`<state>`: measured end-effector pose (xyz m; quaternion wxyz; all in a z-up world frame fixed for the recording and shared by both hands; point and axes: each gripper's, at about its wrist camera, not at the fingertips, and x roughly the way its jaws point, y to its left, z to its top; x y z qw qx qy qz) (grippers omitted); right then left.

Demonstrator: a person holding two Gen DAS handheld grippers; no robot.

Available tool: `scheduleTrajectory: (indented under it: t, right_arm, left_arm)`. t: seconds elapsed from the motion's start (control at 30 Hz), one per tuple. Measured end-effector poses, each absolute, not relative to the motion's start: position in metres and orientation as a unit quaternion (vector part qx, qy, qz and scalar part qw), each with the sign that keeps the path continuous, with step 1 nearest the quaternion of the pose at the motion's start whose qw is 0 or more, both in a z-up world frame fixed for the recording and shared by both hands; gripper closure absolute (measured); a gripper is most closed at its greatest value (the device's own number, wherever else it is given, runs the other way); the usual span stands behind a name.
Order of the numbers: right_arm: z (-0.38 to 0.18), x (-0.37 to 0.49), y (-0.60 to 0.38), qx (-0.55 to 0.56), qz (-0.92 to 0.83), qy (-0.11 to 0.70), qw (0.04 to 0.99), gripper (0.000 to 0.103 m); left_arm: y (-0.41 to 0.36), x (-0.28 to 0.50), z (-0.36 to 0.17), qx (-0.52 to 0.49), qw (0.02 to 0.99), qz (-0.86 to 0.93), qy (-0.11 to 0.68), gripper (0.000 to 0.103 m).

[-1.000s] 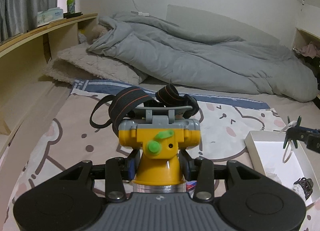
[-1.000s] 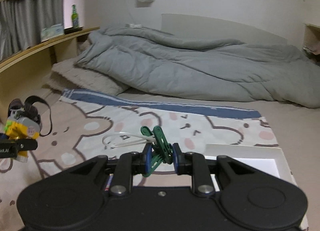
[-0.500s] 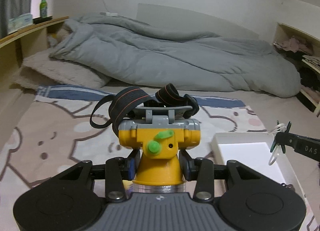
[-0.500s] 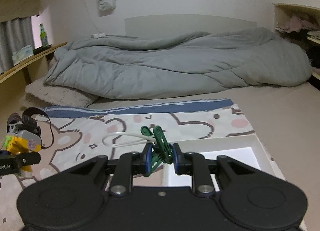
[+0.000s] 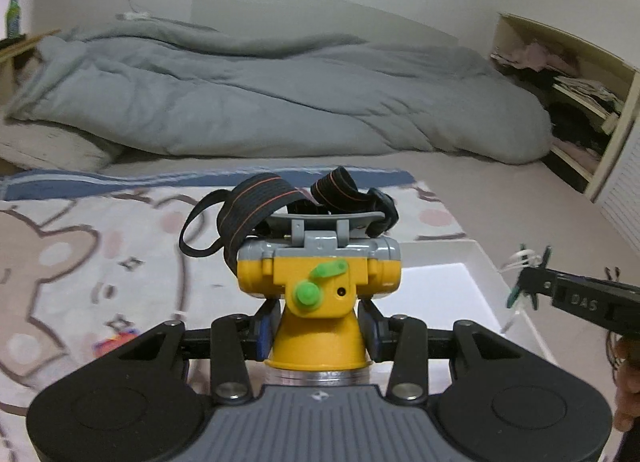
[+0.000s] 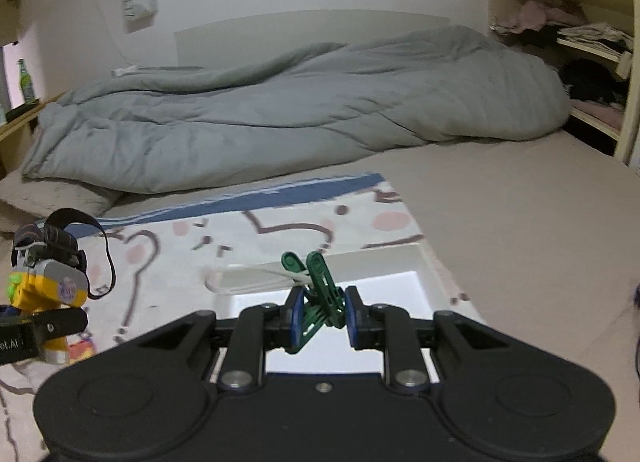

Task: Organize objects
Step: 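Carry the headlamp and clothespins over the white tray, then lower the headlamp and clothespins into the tray, open both grippers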

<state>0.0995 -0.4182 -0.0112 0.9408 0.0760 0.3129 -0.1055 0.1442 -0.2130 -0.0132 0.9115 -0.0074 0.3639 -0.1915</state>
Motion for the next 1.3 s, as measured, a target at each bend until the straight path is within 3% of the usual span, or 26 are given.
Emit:
scheduleTrajectory:
  t: [0.73,1.03,1.3]
  right_arm:
    - [-0.082,0.119,-0.491,0.077,-0.143,0.394,0.905,0.081]
    - [-0.102,0.119,-0.499,0.077,-0.148,0.422,0.891,0.081]
    - [-0.112,0.122,-0.49,0.076,-0.14,0.434,0.887,0.081]
  left_arm:
    - [-0.323,0.162,-0.093,-0.028,0.847,-0.301,0.437,0.059]
    - [-0.341,0.172,-0.131,-0.006,0.834,-0.285,0.472,0.059]
    - [-0.341,0.181,-0.145,-0.051,0.825,-0.288,0.484,0.056]
